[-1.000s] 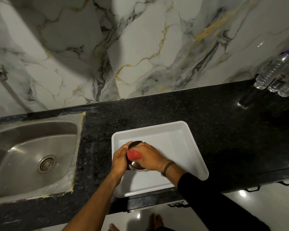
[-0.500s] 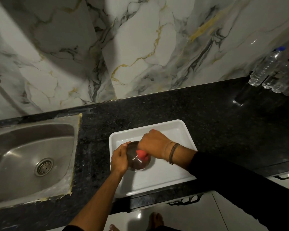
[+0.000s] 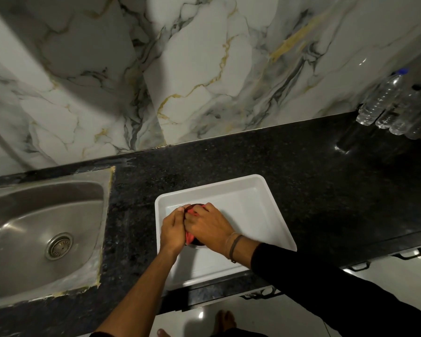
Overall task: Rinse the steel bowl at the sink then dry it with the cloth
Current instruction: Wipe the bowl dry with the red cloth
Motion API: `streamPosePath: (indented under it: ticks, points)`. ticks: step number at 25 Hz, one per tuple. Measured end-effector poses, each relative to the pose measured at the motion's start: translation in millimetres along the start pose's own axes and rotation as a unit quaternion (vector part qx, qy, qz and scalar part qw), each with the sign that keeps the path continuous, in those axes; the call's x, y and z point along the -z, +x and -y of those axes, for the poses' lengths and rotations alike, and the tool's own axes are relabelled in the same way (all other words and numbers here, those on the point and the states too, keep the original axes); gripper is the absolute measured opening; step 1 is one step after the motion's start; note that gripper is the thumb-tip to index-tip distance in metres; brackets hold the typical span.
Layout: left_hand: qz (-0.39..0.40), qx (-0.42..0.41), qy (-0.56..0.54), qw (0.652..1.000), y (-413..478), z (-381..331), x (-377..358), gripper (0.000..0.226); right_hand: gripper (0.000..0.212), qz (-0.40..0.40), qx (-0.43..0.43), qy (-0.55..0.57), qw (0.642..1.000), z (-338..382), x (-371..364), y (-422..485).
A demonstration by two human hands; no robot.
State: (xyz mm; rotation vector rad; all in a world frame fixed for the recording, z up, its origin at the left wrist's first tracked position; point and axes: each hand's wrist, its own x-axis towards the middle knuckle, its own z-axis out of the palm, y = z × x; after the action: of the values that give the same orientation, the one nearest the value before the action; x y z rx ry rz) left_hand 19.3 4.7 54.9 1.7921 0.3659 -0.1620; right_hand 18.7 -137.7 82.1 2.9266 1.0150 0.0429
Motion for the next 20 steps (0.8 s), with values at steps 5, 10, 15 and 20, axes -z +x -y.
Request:
streamPosePath:
  ticks: [5, 10, 15, 20]
  points:
    - [-0.027, -0.034, 0.086, 0.995, 0, 1, 2, 0.039, 0.027, 0.024, -0.093, -0.099, 0.99, 20, -4, 9]
    - [-0.079, -0.115, 0.148, 0.979, -1, -5, -6, 0.043, 0.036, 0.124, -0.193, -0.007, 0.973, 20, 15, 28]
    - [-0.083, -0.133, 0.137, 0.978, -8, 2, -7, 0.047, 0.015, 0.272, -0.293, 0.34, 0.852, -6, 36, 25]
    - [-0.05, -0.058, 0.0, 0.997, -4, 17, 7, 0.039, 0.046, 0.272, -0.328, 0.583, 0.692, -33, 43, -1]
